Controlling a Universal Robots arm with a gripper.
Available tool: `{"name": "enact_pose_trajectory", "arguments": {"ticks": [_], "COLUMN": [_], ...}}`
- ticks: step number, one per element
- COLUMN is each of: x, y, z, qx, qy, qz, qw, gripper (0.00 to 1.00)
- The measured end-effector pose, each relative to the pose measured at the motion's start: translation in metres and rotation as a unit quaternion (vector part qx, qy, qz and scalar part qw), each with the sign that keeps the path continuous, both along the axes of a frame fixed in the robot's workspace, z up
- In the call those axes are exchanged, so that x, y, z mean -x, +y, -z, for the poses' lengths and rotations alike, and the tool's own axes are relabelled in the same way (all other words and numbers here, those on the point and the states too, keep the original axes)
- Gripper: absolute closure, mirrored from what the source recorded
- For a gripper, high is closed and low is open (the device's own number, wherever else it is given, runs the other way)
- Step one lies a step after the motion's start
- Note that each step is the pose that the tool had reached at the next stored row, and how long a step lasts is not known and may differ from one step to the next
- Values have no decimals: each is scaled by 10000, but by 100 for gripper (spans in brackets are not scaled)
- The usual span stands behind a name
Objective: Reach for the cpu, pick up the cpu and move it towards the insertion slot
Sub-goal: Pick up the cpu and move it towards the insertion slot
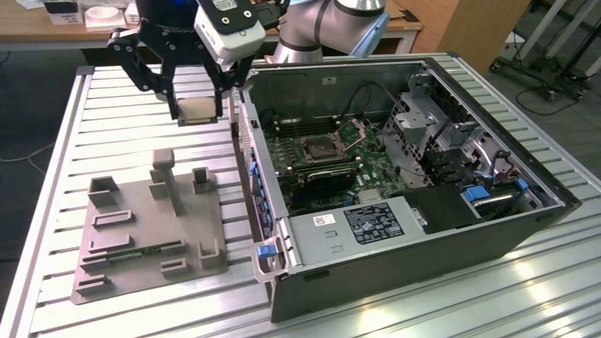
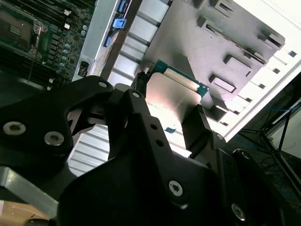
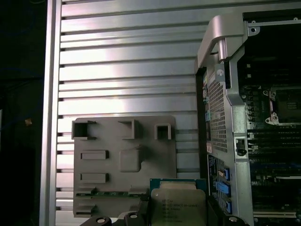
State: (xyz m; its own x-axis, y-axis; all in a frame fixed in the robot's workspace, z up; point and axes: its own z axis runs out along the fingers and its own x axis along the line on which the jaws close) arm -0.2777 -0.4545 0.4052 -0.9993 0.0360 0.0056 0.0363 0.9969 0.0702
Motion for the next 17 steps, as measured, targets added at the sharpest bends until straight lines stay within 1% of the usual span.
{"name": "enact_pose_trajectory", "arguments": {"ticks": [17], "x": [-191], "y": [0], "z": [0], "qx": [0], "qy": [0], "qz": [0], "qw": [10000], "gripper": [46]}}
